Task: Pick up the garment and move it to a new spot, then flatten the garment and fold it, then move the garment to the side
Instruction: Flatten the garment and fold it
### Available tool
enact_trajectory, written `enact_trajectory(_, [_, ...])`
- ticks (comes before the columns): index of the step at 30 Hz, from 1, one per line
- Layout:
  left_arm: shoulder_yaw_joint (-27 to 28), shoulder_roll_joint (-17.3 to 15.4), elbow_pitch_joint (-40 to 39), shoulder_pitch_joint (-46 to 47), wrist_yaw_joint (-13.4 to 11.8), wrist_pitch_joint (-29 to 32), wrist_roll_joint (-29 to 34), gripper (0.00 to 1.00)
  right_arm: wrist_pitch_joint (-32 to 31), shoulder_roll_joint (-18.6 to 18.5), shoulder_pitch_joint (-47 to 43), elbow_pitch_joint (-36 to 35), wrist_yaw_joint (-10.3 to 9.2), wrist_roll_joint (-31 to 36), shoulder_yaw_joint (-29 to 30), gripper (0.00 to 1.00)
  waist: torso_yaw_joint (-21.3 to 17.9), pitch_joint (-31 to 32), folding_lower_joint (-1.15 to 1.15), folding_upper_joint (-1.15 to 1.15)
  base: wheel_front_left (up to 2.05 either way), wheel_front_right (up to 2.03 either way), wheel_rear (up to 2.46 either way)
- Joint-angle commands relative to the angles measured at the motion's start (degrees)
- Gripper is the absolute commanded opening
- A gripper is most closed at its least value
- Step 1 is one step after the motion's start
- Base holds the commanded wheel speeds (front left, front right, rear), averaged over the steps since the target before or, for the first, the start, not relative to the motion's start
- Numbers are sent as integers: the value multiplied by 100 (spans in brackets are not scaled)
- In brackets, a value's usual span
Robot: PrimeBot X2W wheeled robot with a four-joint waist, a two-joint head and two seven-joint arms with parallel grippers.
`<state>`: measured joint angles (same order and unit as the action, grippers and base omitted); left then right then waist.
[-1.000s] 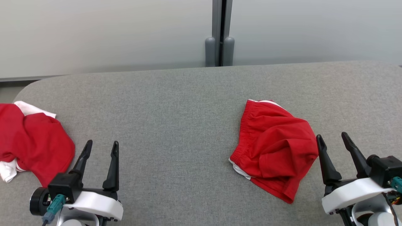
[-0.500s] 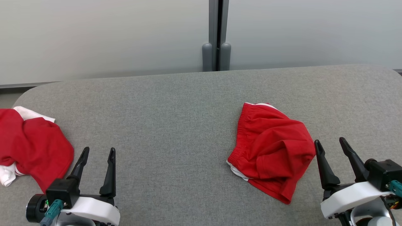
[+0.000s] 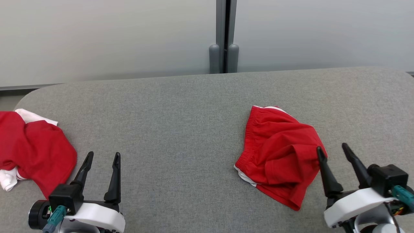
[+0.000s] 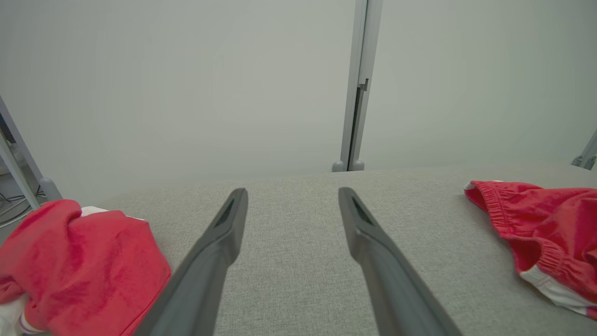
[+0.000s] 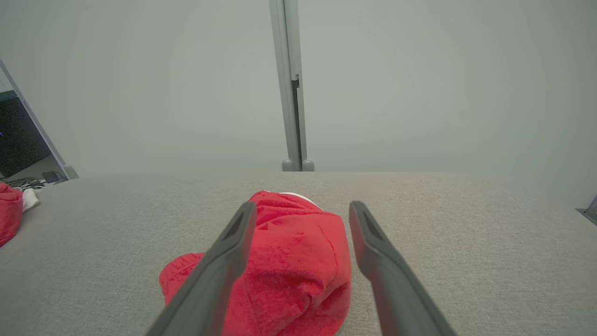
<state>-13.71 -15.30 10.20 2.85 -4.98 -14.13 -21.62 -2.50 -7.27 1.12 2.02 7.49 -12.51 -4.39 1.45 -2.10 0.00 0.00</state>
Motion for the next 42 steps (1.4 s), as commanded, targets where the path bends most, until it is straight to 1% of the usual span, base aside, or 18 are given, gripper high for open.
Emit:
enact_trajectory(1, [8,-23,-18,44,-36,6,-20,100,-42,-35,20,9,0,25,-92,100,14,-23,0,0,0,0,0])
enact_trajectory(6, [-89,32,-17,252,-23,14,45,100,-225,-102,49,120,0,11,-657,100,143,-195,0,0,0,0,0])
enact_trajectory(10, [-177,99,38,448,5,-10,101,100,-366,-192,85,456,0,27,-1023,100,269,-353,0,0,0,0,0])
enact_trajectory(14, [-238,191,107,620,33,-54,138,100,-367,-256,252,955,0,164,-1122,100,376,-530,0,0,0,0,0])
enact_trajectory(18, [-249,262,161,759,49,-73,161,100,-236,-184,488,1424,0,314,-1087,100,420,-670,0,0,0,0,0])
enact_trajectory(19, [-249,262,161,759,49,-73,161,100,-236,-184,488,1424,0,314,-1087,100,420,-670,0,0,0,0,0])
enact_trajectory(20, [-252,280,174,780,58,-80,174,100,-205,-162,539,1535,0,324,-1040,45,425,-691,0,0,0,0,0])
enact_trajectory(21, [-250,289,194,805,66,-88,181,100,-155,-136,588,1610,0,346,-1013,31,432,-710,0,0,0,0,0])
enact_trajectory(22, [-244,305,204,830,70,-95,189,100,-91,-108,634,1667,0,358,-973,0,433,-729,0,0,0,0,0])
enact_trajectory(27, [-203,337,222,854,86,-108,239,100,161,-62,764,1682,0,248,-808,0,384,-776,0,0,0,0,0])
enact_trajectory(33, [-145,340,189,936,114,-111,319,100,395,-56,869,1337,0,102,-543,0,279,-818,0,0,0,0,0])
enact_trajectory(38, [-110,362,162,959,140,-112,362,100,458,-40,974,1102,-1,-10,20,0,214,-856,0,0,0,0,0])
enact_trajectory(42, [-87,378,152,1004,152,-112,401,100,451,15,1033,1170,0,-185,645,0,186,-906,0,0,0,0,0])
